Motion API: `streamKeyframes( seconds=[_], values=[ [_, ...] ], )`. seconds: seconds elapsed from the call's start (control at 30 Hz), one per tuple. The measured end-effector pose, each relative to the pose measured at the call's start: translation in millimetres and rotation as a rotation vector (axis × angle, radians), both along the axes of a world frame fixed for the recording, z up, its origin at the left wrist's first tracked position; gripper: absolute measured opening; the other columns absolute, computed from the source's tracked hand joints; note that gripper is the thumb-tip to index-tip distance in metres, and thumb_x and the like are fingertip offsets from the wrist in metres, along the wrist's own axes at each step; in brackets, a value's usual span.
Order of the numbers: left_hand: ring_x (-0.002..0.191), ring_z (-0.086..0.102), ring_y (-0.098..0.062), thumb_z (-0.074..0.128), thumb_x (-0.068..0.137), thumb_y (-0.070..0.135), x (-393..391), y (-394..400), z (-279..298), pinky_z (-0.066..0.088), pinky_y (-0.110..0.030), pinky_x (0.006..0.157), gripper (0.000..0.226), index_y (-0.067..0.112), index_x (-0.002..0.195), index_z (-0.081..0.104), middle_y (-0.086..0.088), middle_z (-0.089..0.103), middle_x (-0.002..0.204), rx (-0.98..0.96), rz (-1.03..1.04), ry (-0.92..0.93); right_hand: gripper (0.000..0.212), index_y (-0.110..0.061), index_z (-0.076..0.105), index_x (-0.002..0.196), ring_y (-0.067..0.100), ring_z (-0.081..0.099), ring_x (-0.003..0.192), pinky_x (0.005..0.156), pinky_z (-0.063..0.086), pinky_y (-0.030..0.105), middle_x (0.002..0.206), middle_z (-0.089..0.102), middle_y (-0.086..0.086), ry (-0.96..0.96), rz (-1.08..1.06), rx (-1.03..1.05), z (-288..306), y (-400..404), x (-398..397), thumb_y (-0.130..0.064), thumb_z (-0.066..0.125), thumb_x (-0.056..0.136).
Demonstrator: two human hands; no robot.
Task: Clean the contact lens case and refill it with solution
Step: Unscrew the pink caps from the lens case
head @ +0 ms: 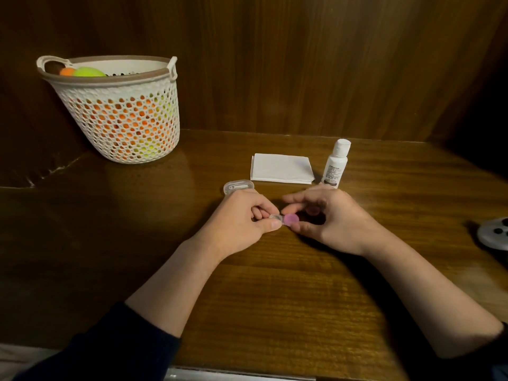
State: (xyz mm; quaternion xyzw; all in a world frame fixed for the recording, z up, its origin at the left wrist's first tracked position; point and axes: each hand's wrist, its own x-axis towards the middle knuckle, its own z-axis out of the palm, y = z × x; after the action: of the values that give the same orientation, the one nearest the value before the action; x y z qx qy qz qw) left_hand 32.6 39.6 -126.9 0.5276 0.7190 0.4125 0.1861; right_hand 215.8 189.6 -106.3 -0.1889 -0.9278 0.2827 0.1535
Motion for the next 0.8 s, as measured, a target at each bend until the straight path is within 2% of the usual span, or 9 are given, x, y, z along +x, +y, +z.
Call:
streamKeyframes(
  seconds=[0.07, 0.13, 0.23, 0.3, 0.37, 0.53, 0.63, 0.7, 0.8],
  values=[
    [0.091, 0.063, 0.012, 0.086, 0.088, 0.026, 0.4, 0.4, 0.5, 0.049, -0.003, 0.066, 0.019, 0.041, 0.097, 0.080, 0.017, 0.072, 0.096, -0.006, 0.006, 0.004, 0.058, -0.039, 0.065, 0.140, -0.011, 0.057, 0.121, 0.097, 0.048, 0.010, 0.116, 0.072, -0.031, -0.004, 0.024, -0.019, 1.3, 0.3, 2.4, -0.036, 0.088, 0.087],
    [0.090, 0.064, 0.011, 0.086, 0.089, 0.026, 0.4, 0.5, 0.9, 0.049, -0.004, 0.066, 0.019, 0.041, 0.097, 0.080, 0.017, 0.072, 0.096, -0.007, 0.007, 0.006, 0.063, -0.039, 0.066, 0.139, -0.016, 0.058, 0.111, 0.086, 0.047, 0.002, 0.109, 0.073, -0.028, 0.033, 0.002, -0.026, 2.1, 1.0, 4.5, -0.041, 0.091, 0.082],
    [0.092, 0.063, 0.010, 0.086, 0.089, 0.026, 0.0, 0.4, 0.9, 0.048, -0.004, 0.067, 0.019, 0.041, 0.097, 0.080, 0.017, 0.072, 0.096, -0.010, 0.006, 0.010, 0.058, -0.035, 0.071, 0.134, -0.010, 0.059, 0.107, 0.087, 0.050, 0.008, 0.101, 0.075, -0.028, 0.051, -0.005, -0.018, 3.2, 1.6, 6.5, -0.044, 0.092, 0.080],
    [0.092, 0.063, 0.011, 0.086, 0.088, 0.026, 0.5, 0.3, 0.8, 0.048, -0.003, 0.067, 0.019, 0.040, 0.098, 0.079, 0.018, 0.072, 0.096, -0.011, 0.008, 0.014, 0.057, -0.039, 0.069, 0.134, -0.013, 0.051, 0.113, 0.090, 0.042, 0.007, 0.104, 0.073, -0.034, 0.015, 0.014, 0.024, 3.6, -0.3, 5.8, -0.045, 0.090, 0.081],
    [0.091, 0.063, 0.012, 0.086, 0.088, 0.025, 0.7, 0.4, 0.7, 0.048, -0.003, 0.068, 0.019, 0.040, 0.099, 0.080, 0.018, 0.072, 0.097, -0.004, 0.008, 0.019, 0.060, -0.043, 0.067, 0.135, -0.014, 0.044, 0.118, 0.087, 0.037, 0.003, 0.107, 0.072, -0.035, -0.001, 0.022, 0.053, 2.1, -2.4, 4.4, -0.046, 0.090, 0.081],
    [0.094, 0.062, 0.014, 0.086, 0.089, 0.026, 0.6, 0.0, 1.0, 0.048, -0.002, 0.067, 0.019, 0.041, 0.097, 0.079, 0.017, 0.071, 0.096, -0.008, 0.007, 0.018, 0.066, -0.041, 0.067, 0.139, -0.006, 0.051, 0.114, 0.079, 0.045, 0.006, 0.114, 0.069, -0.031, 0.028, -0.011, 0.035, 3.8, -1.7, 5.0, -0.049, 0.092, 0.078],
    [0.093, 0.062, 0.013, 0.086, 0.088, 0.025, 0.7, -0.1, 0.6, 0.048, -0.002, 0.067, 0.018, 0.040, 0.097, 0.080, 0.017, 0.071, 0.096, -0.006, 0.009, 0.014, 0.062, -0.041, 0.068, 0.135, -0.005, 0.052, 0.112, 0.088, 0.040, 0.014, 0.104, 0.074, -0.028, 0.028, -0.027, 0.027, 3.9, 0.5, 7.3, -0.051, 0.091, 0.078],
    [0.092, 0.062, 0.014, 0.086, 0.088, 0.025, 0.8, -0.2, 0.8, 0.048, -0.002, 0.067, 0.020, 0.042, 0.096, 0.079, 0.018, 0.071, 0.096, -0.005, 0.009, 0.014, 0.062, -0.043, 0.067, 0.135, -0.013, 0.047, 0.114, 0.087, 0.034, 0.006, 0.106, 0.072, -0.035, 0.022, 0.000, 0.042, 1.9, -1.3, 6.1, -0.049, 0.091, 0.079],
    [0.092, 0.063, 0.012, 0.086, 0.088, 0.026, 1.2, 0.1, 1.4, 0.048, -0.003, 0.067, 0.021, 0.044, 0.096, 0.078, 0.018, 0.072, 0.095, -0.002, 0.009, 0.027, 0.065, -0.048, 0.064, 0.138, -0.011, 0.044, 0.120, 0.084, 0.036, 0.006, 0.113, 0.068, -0.041, 0.005, 0.031, 0.054, 0.8, -3.7, 3.5, -0.049, 0.091, 0.078]
  ],
)
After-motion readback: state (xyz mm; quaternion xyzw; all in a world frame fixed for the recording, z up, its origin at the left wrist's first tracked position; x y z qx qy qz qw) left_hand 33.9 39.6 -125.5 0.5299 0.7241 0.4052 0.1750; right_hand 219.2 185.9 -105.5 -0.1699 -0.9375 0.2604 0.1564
